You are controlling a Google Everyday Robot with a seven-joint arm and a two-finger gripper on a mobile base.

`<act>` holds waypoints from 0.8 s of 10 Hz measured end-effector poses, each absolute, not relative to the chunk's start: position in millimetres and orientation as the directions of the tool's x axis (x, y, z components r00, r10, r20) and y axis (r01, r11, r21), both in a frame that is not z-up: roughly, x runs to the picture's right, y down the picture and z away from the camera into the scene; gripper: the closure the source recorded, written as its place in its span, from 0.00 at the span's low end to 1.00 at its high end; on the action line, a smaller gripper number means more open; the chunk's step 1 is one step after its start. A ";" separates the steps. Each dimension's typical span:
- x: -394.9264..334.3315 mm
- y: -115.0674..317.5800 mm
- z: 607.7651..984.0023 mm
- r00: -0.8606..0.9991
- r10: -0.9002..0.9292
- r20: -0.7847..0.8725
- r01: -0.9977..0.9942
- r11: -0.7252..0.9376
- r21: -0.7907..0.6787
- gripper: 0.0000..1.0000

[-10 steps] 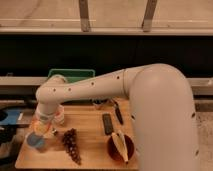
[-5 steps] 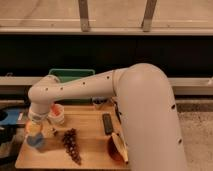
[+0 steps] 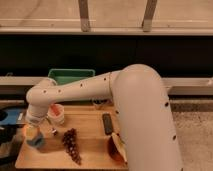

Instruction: Place apple in plastic cup

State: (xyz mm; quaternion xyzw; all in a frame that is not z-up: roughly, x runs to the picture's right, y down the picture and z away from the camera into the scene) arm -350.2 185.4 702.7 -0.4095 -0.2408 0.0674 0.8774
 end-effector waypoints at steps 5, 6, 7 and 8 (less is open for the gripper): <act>-351.4 192.5 702.5 0.875 0.316 0.367 0.085 0.646 -0.759 0.40; -350.1 192.9 702.6 0.876 0.317 0.364 0.082 0.646 -0.759 0.38; -348.6 193.4 702.7 0.876 0.319 0.361 0.078 0.645 -0.760 0.38; -346.9 194.1 702.8 0.877 0.321 0.358 0.074 0.645 -0.760 0.38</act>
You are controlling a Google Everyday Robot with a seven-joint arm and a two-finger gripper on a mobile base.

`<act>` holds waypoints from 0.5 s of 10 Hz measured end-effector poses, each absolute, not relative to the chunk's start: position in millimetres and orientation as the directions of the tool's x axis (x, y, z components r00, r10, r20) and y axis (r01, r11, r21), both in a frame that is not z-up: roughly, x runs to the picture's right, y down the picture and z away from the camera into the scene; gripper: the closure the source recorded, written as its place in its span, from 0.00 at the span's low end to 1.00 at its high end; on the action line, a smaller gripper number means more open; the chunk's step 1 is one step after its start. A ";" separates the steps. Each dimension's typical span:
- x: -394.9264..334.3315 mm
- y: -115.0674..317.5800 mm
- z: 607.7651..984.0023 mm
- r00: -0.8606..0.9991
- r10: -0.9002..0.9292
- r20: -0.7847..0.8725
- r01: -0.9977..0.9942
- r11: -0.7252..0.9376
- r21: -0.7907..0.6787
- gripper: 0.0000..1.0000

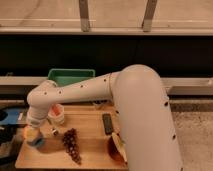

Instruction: Place apple in plastic cup

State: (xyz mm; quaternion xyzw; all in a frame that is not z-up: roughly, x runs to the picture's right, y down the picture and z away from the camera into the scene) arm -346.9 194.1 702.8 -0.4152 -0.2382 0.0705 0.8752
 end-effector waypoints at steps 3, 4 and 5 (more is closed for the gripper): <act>-346.3 194.8 701.8 0.877 0.320 0.359 0.075 0.647 -0.759 0.38; -346.3 194.0 701.2 0.877 0.319 0.360 0.075 0.649 -0.757 0.38; -346.5 194.0 700.8 0.877 0.317 0.361 0.076 0.650 -0.756 0.38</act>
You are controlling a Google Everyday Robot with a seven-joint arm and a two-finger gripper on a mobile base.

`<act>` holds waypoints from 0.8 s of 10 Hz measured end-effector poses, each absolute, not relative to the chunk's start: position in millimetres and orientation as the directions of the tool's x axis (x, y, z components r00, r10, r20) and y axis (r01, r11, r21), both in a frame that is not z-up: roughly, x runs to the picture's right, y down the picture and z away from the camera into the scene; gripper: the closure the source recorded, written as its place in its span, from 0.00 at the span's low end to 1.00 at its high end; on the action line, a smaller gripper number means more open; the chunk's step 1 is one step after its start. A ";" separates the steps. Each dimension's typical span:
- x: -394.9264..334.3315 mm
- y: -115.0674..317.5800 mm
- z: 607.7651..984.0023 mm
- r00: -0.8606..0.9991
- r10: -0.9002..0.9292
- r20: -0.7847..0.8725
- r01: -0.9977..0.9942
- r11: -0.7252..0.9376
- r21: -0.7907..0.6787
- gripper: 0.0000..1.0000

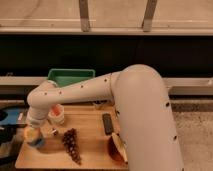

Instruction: Place apple in plastic cup

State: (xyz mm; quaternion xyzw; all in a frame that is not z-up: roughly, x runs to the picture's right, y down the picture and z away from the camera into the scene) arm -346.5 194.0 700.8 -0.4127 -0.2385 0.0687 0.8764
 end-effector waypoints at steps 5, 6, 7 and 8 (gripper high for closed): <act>-338.5 180.6 693.2 0.887 0.307 0.346 0.051 0.679 -0.733 0.38; -331.4 169.4 690.3 0.890 0.305 0.338 0.033 0.696 -0.717 0.38; -324.5 162.0 688.1 0.894 0.306 0.329 0.016 0.710 -0.704 0.38; -317.2 154.4 683.0 0.894 0.314 0.318 -0.012 0.728 -0.685 0.38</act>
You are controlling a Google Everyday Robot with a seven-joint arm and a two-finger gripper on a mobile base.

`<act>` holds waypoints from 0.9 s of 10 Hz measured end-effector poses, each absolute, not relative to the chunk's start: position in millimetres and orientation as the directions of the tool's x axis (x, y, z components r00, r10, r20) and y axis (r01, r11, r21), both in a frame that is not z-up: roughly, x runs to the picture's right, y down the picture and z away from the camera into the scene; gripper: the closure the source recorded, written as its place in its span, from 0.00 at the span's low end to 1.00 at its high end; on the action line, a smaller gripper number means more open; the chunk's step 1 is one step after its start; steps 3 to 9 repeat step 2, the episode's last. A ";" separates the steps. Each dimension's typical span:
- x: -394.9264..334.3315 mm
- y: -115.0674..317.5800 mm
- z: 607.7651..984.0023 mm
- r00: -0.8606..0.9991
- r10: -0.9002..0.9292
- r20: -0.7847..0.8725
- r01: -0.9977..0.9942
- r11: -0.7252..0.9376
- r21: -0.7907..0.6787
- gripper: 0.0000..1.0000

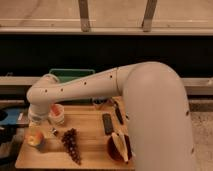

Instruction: Place apple in plastic cup

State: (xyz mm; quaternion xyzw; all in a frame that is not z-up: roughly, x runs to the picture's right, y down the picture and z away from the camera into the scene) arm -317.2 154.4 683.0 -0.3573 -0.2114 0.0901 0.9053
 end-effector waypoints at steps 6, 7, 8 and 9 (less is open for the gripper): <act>-312.0 150.5 682.1 0.895 0.317 0.313 -0.027 0.739 -0.673 0.38; -312.0 150.5 682.1 0.895 0.317 0.313 -0.027 0.739 -0.673 0.38; -312.0 150.5 682.1 0.895 0.317 0.313 -0.027 0.739 -0.673 0.38; -312.0 150.5 682.1 0.895 0.317 0.313 -0.027 0.739 -0.673 0.38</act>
